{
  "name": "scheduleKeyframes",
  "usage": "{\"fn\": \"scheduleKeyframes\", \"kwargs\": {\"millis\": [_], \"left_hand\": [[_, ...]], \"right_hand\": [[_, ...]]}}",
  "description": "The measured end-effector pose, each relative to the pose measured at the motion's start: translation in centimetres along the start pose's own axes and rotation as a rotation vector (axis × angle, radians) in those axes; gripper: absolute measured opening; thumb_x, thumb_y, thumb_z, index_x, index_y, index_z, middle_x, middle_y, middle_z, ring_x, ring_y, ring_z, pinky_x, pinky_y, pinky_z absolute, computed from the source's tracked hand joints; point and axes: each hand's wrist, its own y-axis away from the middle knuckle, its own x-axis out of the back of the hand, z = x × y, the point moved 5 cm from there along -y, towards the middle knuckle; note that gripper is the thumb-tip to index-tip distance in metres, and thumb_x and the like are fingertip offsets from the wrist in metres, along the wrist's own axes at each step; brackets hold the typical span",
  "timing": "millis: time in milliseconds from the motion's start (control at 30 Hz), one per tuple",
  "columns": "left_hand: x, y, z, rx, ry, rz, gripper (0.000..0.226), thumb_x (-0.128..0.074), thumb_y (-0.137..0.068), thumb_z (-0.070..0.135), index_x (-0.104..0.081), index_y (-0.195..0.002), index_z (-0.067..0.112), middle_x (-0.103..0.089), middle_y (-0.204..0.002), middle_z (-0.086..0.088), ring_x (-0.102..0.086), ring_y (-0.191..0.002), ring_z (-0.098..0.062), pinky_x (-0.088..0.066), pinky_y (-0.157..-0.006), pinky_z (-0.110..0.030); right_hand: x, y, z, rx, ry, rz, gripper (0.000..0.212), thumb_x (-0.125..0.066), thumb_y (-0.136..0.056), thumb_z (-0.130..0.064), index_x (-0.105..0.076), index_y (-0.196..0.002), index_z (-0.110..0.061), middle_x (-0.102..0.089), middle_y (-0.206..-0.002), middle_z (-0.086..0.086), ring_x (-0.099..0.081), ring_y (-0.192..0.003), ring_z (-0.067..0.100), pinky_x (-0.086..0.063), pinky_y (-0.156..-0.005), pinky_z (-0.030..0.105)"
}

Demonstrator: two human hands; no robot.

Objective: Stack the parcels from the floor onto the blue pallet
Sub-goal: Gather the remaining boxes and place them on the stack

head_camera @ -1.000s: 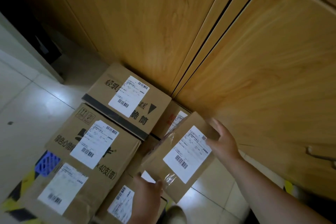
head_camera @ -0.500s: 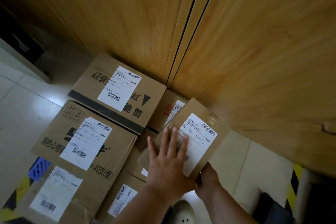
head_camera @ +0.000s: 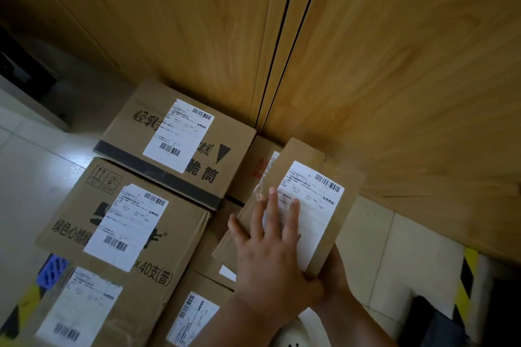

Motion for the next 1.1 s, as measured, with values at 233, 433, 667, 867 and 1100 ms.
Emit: {"fn": "scheduleKeyframes", "kwargs": {"millis": [233,433,667,867,1100], "left_hand": [[2.4,-2.3,-4.3,-0.03,0.651,-0.214,0.091,-0.042,-0.061,0.058,-0.012,-0.145,0.043,-0.007,-0.153,0.022,-0.002,-0.144,-0.003,-0.018,-0.118,-0.042],[1.6,-3.7,-6.9,0.111,1.051,-0.247,0.082,-0.057,-0.066,0.026,-0.025,-0.14,0.043,-0.035,-0.132,0.021,-0.044,-0.117,0.002,-0.045,-0.088,-0.017],[0.5,-5.2,-9.5,0.278,1.07,-0.195,0.086,-0.052,-0.061,0.021,-0.031,-0.143,0.037,-0.039,-0.123,0.014,-0.042,-0.122,-0.018,-0.043,-0.103,-0.047],[0.8,-5.0,-9.5,0.295,1.076,-0.148,0.085,-0.052,-0.064,0.024,-0.029,-0.145,0.033,-0.04,-0.129,0.005,-0.044,-0.12,-0.017,-0.045,-0.099,-0.039],[0.9,-4.3,-9.8,0.276,0.966,-0.09,0.081,-0.058,-0.071,0.044,-0.027,-0.145,0.035,-0.043,-0.127,0.007,-0.049,-0.118,-0.017,-0.048,-0.097,-0.045]], "right_hand": [[1.2,2.6,-4.0,0.379,0.219,0.294,0.031,-0.064,-0.085,-0.032,-0.063,-0.109,-0.013,-0.067,-0.106,0.006,-0.064,-0.089,0.021,-0.046,-0.061,0.032],[-2.2,2.5,-4.2,0.514,0.358,0.265,0.03,-0.066,-0.086,-0.021,-0.057,-0.115,-0.019,-0.07,-0.096,-0.001,-0.067,-0.094,0.022,-0.055,-0.08,0.045],[-4.2,1.1,-2.9,0.576,0.459,0.323,0.05,-0.074,-0.067,-0.047,-0.056,-0.112,-0.038,-0.062,-0.116,0.006,-0.063,-0.104,0.025,-0.052,-0.092,0.05],[-4.7,0.8,-2.7,0.585,0.484,0.356,0.052,-0.07,-0.059,-0.056,-0.056,-0.107,-0.045,-0.059,-0.119,0.008,-0.063,-0.104,0.024,-0.053,-0.09,0.05],[-4.8,0.5,-2.5,0.585,0.529,0.382,0.057,-0.07,-0.058,-0.058,-0.055,-0.111,-0.042,-0.059,-0.119,0.007,-0.063,-0.104,0.023,-0.052,-0.091,0.05]]}}
